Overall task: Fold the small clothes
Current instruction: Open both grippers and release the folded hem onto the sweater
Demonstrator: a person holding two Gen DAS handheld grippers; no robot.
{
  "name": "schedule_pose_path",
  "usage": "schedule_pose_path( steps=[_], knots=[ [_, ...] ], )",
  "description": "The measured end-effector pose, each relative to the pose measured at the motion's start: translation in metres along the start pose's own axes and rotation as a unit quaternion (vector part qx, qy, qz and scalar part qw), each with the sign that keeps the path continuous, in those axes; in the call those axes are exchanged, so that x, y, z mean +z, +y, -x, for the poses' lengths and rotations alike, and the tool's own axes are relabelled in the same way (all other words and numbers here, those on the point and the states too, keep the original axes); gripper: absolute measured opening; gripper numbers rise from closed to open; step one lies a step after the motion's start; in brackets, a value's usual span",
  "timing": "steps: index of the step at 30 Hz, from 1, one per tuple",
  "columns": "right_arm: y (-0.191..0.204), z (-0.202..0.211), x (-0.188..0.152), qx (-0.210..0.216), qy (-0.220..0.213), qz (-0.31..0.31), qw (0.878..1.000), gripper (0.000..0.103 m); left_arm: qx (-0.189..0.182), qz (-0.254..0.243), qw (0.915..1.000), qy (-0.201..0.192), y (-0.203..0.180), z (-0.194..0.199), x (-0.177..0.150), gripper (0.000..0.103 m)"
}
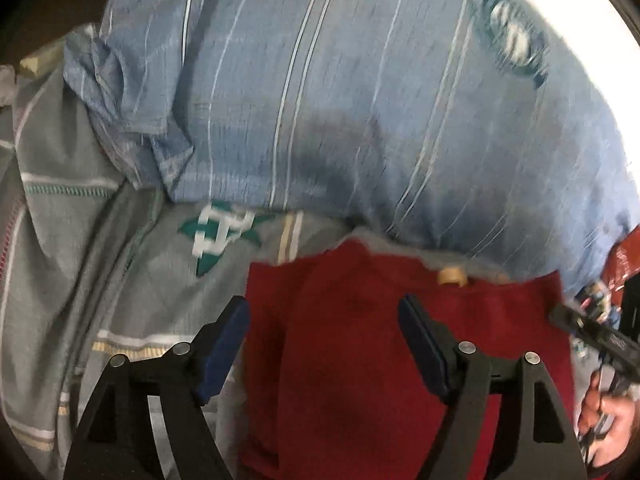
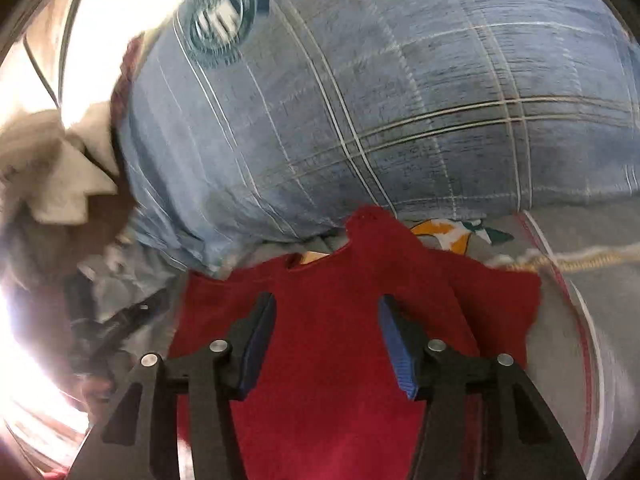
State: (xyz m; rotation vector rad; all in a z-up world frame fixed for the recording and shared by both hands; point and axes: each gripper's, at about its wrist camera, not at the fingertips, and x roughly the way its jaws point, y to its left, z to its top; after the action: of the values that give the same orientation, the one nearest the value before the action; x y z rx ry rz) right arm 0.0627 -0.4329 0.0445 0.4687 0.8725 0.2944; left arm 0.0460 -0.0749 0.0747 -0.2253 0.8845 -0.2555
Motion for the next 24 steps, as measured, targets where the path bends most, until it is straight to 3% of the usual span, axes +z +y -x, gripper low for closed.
schedule_pose_path(
  steps=[3,4,6,10,13,15,19,22,24],
  knots=[
    [-0.013,-0.032,0.009,-0.111,0.013,0.008,0.994,0.045,0.030,0.002,0.9990,0.033,0.006,-0.026,-0.004,0.076],
    [-0.022,-0.040,0.011,-0.116,0.017,-0.006,0.993,0.043,0.038,0.004,0.9984,0.041,0.008,-0.032,-0.004,0.076],
    [-0.036,-0.049,0.011,-0.113,0.019,-0.028,0.993,0.039,0.040,0.015,0.9977,0.053,0.012,-0.043,-0.006,0.078],
    [-0.025,-0.031,0.008,-0.108,0.017,-0.019,0.994,0.041,0.039,0.024,0.9979,0.045,0.013,-0.040,-0.004,0.076],
    [-0.007,0.002,-0.002,-0.092,0.004,-0.012,0.996,0.046,0.041,0.018,0.9987,0.025,0.009,-0.027,-0.001,0.076],
    [0.006,0.023,-0.016,-0.094,-0.005,0.000,0.996,0.056,0.033,0.019,0.9991,0.015,0.010,-0.017,-0.004,0.076],
    [-0.004,0.010,-0.038,-0.116,0.037,0.002,0.993,0.054,0.033,0.015,0.9993,0.012,0.007,0.003,-0.014,0.076],
    [0.009,0.015,-0.034,-0.130,0.042,0.010,0.991,0.056,0.044,-0.003,0.9987,0.024,0.006,0.031,-0.030,0.076],
    [0.031,0.027,-0.027,-0.098,0.028,0.016,0.995,0.057,0.059,-0.012,0.9975,0.038,0.008,0.052,-0.041,0.076]
  ],
)
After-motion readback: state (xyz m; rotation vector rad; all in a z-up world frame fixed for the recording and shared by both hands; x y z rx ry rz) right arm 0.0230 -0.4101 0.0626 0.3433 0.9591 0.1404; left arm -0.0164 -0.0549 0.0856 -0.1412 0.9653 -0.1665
